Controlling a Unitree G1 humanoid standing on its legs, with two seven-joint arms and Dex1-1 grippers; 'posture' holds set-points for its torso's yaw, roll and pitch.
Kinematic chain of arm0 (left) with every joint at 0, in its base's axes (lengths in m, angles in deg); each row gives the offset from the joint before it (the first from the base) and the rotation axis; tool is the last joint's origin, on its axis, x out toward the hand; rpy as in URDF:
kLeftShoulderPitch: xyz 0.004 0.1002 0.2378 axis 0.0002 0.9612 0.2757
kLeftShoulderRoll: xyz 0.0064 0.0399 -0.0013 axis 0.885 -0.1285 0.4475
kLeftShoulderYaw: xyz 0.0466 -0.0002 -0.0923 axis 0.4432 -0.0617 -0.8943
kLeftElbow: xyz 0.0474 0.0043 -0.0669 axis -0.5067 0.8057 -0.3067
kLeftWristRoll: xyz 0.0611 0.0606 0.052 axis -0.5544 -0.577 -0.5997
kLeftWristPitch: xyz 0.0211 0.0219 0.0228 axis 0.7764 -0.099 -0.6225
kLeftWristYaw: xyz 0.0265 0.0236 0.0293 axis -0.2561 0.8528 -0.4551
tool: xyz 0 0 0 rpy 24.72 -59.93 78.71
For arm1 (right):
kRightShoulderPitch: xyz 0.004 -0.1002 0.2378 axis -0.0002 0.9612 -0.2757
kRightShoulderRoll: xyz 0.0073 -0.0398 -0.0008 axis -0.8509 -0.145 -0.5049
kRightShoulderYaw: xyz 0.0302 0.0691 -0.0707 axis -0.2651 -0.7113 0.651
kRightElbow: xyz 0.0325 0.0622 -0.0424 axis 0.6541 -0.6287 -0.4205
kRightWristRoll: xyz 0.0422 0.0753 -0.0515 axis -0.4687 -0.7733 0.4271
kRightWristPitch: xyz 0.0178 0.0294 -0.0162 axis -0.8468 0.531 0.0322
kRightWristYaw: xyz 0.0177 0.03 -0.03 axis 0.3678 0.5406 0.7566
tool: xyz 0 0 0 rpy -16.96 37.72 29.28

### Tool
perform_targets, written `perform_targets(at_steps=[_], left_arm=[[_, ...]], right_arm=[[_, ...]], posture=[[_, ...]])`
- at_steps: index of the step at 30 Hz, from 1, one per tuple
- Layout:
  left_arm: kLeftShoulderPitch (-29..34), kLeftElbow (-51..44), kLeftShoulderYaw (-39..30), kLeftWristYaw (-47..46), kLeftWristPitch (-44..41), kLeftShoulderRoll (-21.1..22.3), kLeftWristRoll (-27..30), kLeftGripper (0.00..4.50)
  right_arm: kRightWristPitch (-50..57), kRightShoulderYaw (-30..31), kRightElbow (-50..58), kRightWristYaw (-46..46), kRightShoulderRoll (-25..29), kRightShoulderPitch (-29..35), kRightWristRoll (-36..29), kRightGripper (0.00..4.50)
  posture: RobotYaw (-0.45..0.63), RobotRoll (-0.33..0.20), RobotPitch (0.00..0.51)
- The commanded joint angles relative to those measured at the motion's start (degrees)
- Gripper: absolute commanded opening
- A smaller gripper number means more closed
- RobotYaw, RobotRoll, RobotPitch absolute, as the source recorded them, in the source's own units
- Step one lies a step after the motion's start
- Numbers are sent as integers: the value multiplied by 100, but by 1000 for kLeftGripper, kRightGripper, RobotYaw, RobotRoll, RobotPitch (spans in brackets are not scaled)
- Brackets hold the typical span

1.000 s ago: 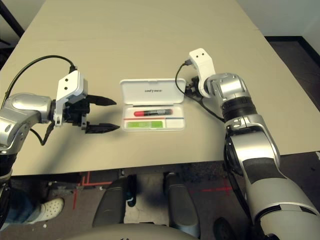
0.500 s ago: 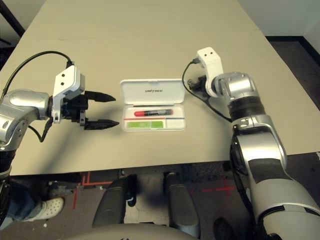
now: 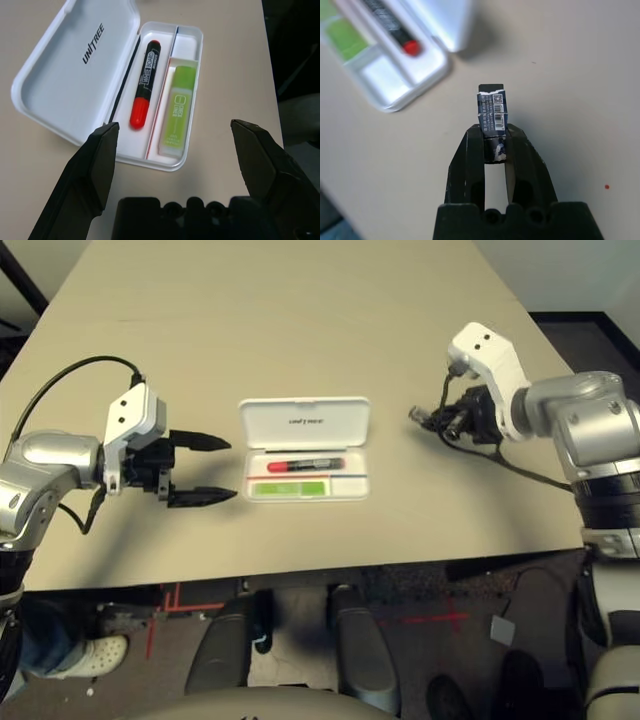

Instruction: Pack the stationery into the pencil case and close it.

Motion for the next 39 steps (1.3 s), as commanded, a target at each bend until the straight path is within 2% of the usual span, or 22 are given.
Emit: perform_targets(at_steps=[1, 4, 11, 16, 24, 38, 39], left_arm=[[-19, 9, -7, 97, 104, 18, 25, 4500], [-9, -44, -5, 101, 73, 22, 61, 4500], [-8, -105, -63, 109, 56, 61, 92, 4500], [124, -334, -128, 10, -89, 94, 181, 4500], [313, -572, -215, -165, -257, 70, 240, 4500], [385, -587, -274, -333, -321, 61, 340, 4500], [407, -616, -291, -343, -337, 69, 357, 4500]], right_arm=[[-679, -22, 358, 528, 87, 219, -259, 289], [-1195, 16, 309, 781, -60, 184, -334, 289], [-2431, 748, -202, 1405, -652, -346, 91, 289], [-2654, 1100, -481, 1521, -1003, -576, 377, 289], [-3002, 1385, -890, 1612, -1249, -558, 770, 289], [-3220, 1329, -1312, 1167, -1700, -339, 998, 289], [-3206, 1329, -1305, 1191, -1707, -336, 969, 1007]], posture=[[-14, 0, 197], [-10, 0, 196], [6, 0, 194], [33, 0, 198], [56, 0, 201], [65, 0, 201], [65, 0, 201]])
